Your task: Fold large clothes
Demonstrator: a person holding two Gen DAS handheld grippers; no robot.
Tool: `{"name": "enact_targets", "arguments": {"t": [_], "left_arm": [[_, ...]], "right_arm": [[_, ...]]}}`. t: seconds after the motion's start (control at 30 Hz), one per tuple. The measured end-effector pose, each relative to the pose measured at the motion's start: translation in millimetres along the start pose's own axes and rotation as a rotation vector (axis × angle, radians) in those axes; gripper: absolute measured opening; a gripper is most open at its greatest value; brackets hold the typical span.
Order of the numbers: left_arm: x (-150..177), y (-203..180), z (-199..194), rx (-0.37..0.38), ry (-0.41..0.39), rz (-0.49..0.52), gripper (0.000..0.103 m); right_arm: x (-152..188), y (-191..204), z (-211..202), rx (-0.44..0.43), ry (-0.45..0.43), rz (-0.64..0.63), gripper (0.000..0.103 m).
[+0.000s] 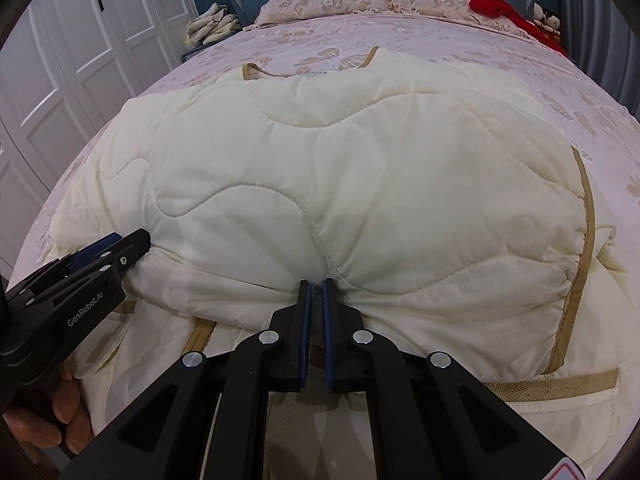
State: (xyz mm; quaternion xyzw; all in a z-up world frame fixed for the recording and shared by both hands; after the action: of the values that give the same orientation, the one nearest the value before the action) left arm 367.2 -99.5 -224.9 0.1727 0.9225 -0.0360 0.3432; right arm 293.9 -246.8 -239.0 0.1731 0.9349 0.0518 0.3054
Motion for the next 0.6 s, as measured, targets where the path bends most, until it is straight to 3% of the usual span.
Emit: {"name": "enact_targets", "arguments": {"t": [0.17, 0.23, 0.3, 0.33, 0.4, 0.53, 0.6], "left_arm": [[-9, 11, -18, 0.06, 0.005, -0.039, 0.036], [-23, 29, -36, 0.064, -0.007, -0.056, 0.038], [-49, 57, -57, 0.036, -0.055, -0.062, 0.048], [-63, 70, -61, 0.014, -0.07, -0.068, 0.053], [-91, 91, -59, -0.001, -0.075, -0.097, 0.053], [-143, 119, -35, 0.011, -0.059, -0.176, 0.053], [-163, 124, -9, 0.013, -0.023, -0.2, 0.053]], "right_arm": [[-10, -6, -17, -0.003, 0.022, 0.033, 0.002], [-20, -17, -41, 0.06, -0.018, 0.041, 0.018], [-37, -29, -64, 0.11, -0.064, 0.059, 0.029], [-47, -30, -70, 0.108, -0.076, 0.068, 0.029], [-75, -25, -75, 0.087, -0.093, 0.081, 0.029], [-131, 14, -59, -0.002, -0.111, 0.039, 0.048], [-155, 36, -41, -0.058, -0.106, 0.029, 0.048]]}}
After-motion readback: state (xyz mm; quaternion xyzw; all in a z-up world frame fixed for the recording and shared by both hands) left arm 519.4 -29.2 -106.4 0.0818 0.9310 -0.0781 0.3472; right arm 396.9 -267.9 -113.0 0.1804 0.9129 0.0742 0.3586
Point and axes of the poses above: each gripper's, at about its wrist camera, not at the fingertips, and z roughly the way its jaws point, y to its left, x to its underside, the point moved 8 cm from there along z, roughly the way its jaws point, and after that the axes turned 6 degrees about z, right-handed, at the moved point
